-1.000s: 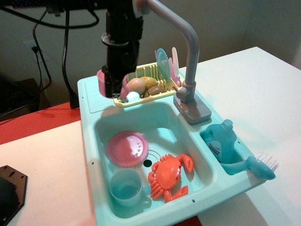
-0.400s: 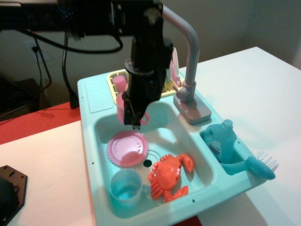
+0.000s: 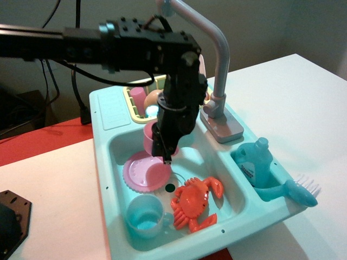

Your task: Put cup from counter to sink

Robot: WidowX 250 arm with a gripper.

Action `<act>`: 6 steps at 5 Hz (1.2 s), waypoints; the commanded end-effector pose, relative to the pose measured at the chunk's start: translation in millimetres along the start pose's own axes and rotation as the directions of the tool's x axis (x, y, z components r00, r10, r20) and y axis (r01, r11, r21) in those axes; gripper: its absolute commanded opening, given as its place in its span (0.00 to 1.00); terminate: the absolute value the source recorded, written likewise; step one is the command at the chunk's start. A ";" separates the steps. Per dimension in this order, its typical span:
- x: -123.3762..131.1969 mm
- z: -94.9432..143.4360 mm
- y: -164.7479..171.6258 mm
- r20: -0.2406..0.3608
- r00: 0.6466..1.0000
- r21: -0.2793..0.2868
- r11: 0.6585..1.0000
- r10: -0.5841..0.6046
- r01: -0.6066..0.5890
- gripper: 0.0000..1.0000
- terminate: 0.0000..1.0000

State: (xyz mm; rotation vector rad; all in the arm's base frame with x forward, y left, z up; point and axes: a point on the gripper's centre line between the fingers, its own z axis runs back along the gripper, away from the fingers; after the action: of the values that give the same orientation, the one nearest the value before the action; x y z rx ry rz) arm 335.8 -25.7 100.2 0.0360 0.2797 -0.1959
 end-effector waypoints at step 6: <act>-53.6 54.0 13.9 0.041 0.999 0.012 1.000 0.028 -0.029 1.00 0.00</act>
State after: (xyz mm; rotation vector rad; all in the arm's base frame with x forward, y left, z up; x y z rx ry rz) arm 296.1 -3.6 161.5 0.0416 0.2934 -0.1519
